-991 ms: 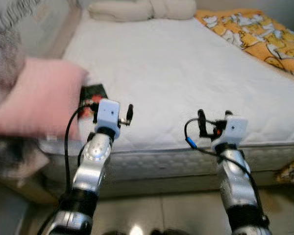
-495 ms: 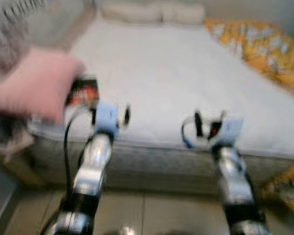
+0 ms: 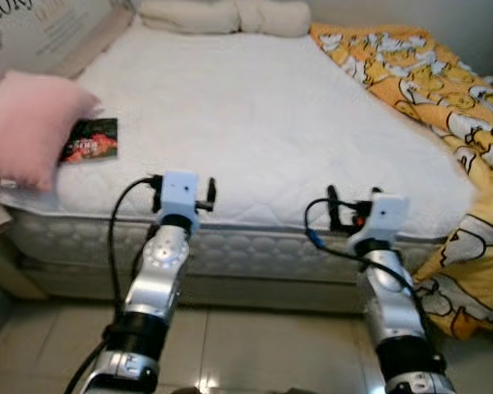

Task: Clean up the room

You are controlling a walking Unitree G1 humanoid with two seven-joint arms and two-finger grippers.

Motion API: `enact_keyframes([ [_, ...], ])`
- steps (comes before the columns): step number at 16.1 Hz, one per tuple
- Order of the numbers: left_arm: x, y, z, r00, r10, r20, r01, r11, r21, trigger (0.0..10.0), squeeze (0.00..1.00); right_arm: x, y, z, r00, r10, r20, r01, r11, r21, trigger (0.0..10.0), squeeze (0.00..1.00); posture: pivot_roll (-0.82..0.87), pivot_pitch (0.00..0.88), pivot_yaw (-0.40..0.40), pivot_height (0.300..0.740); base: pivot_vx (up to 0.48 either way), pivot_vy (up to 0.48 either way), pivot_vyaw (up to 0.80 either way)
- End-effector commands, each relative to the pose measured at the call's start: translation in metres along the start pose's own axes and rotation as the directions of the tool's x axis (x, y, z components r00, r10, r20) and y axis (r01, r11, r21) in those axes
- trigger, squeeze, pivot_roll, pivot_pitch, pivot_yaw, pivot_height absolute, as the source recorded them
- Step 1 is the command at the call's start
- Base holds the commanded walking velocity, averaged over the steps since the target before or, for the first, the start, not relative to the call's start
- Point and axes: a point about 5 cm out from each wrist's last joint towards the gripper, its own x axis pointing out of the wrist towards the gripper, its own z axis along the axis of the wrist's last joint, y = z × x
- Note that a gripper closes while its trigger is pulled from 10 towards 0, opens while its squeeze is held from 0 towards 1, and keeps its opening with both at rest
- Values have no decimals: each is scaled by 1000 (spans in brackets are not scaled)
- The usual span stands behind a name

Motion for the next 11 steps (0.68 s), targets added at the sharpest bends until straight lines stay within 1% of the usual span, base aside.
enact_keyframes([
  [1,2,0,3,1000,-16,9,16,1000,-3,10000,0,2,2,4,1000,12,18,-12,1000,0,10000,165,-1,0,-10,736,480,0,0],
  [2,1,-2,4,1000,-27,16,28,999,-36,10000,0,2,2,3,1000,15,19,-15,1000,-5,10000,165,-3,0,-12,736,458,0,0],
  [3,1,-4,5,999,-40,21,41,999,-29,10000,0,2,2,3,1000,17,20,-17,1000,-7,10000,169,-4,0,-12,736,300,375,0],
  [6,1,-7,4,998,-66,21,65,998,27,10000,0,2,2,3,999,25,20,-25,1000,-10,10000,176,-5,0,-14,736,298,377,0],
  [7,1,-8,4,997,-78,17,78,997,27,10000,0,2,3,3,999,32,18,-32,999,-12,10000,173,-3,0,-15,736,398,266,0],
  [8,1,-9,4,996,-91,15,91,995,45,10000,0,2,4,2,999,36,16,-36,999,-13,10000,169,-1,0,-14,736,412,244,0],
  [9,2,-9,5,995,-99,14,98,993,68,10000,0,3,5,2,999,39,17,-39,999,-13,10000,173,0,0,-14,736,431,0,0],
  [11,3,-8,6,995,-94,16,93,994,57,10000,0,4,6,2,999,44,17,-44,999,-13,10000,173,3,0,-14,736,431,0,0],
])
